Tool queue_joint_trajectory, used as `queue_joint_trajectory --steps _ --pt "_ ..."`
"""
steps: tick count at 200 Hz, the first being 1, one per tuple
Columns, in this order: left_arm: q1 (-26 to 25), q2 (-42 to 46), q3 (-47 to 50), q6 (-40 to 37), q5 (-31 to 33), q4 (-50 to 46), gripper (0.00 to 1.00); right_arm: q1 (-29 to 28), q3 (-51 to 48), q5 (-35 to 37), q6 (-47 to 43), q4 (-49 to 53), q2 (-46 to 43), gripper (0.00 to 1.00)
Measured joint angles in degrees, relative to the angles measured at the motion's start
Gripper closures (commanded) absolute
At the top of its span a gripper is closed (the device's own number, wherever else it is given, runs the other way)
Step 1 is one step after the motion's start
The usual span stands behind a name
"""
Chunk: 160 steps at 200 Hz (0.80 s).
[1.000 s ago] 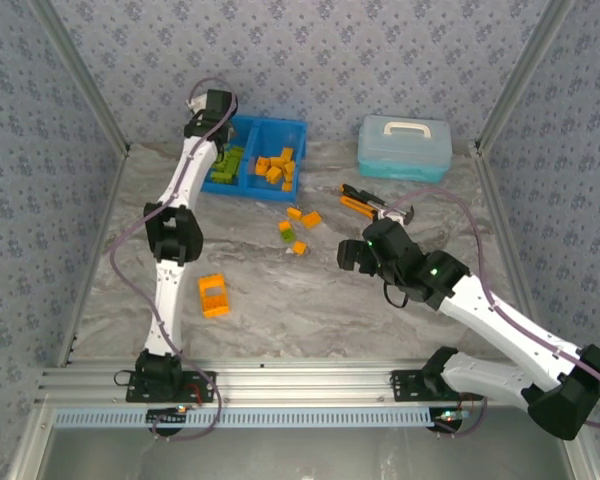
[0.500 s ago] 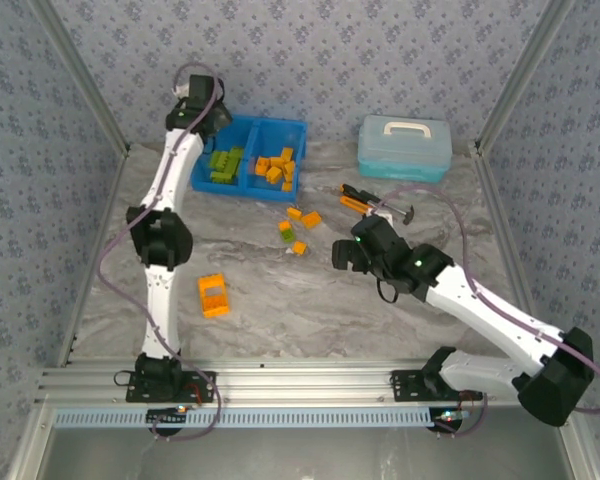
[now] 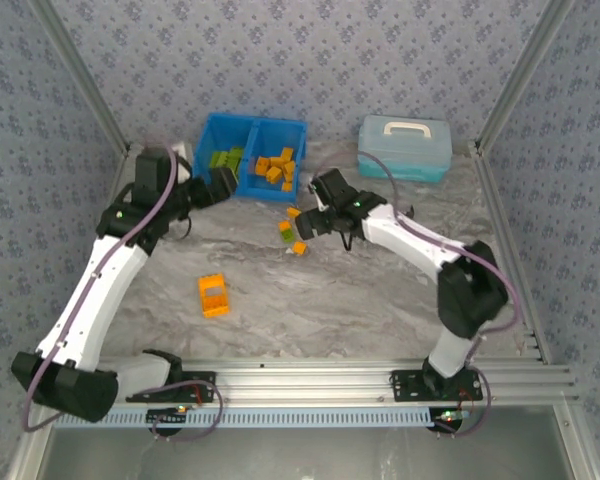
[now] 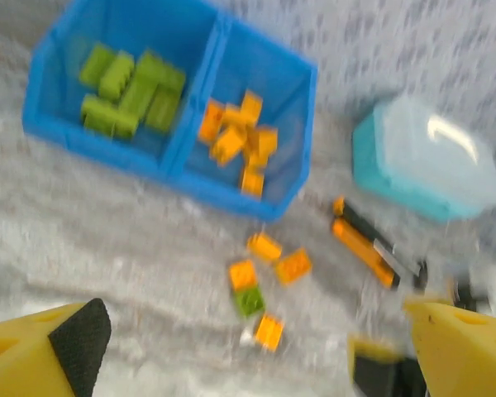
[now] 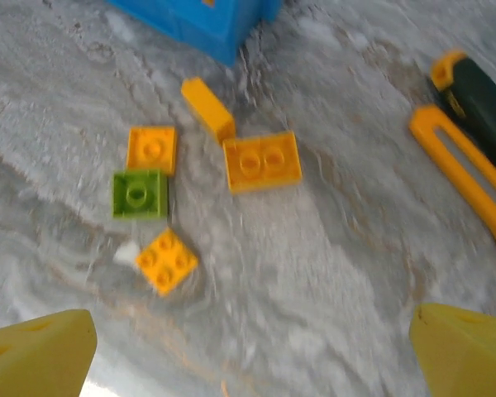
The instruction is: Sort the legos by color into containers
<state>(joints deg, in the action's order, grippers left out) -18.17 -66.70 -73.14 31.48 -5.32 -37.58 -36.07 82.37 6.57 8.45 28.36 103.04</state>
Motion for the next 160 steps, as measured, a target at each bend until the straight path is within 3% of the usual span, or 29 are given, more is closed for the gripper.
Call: queue_joint_trajectory --steps 57,87,101,131,160 --pt "-0.37 10.36 12.50 -7.98 -5.81 -10.97 0.01 4.26 16.04 -3.52 -5.66 3.39 18.36 0.00" --pt "-0.37 13.20 15.91 -11.23 -7.10 -11.87 0.01 4.46 22.56 -3.63 -6.47 6.21 25.29 0.02" --pt "-0.37 13.11 17.22 -12.11 -7.65 -11.39 0.01 4.50 24.04 -3.87 -6.56 6.82 27.39 0.08" --pt "-0.26 12.72 19.69 -13.09 -7.93 -9.77 0.01 4.96 24.20 -5.25 -6.82 7.58 29.62 0.34" --pt "1.07 12.15 19.69 -13.49 -7.56 -8.81 0.01 5.53 24.33 -6.01 -6.16 7.45 29.83 0.51"
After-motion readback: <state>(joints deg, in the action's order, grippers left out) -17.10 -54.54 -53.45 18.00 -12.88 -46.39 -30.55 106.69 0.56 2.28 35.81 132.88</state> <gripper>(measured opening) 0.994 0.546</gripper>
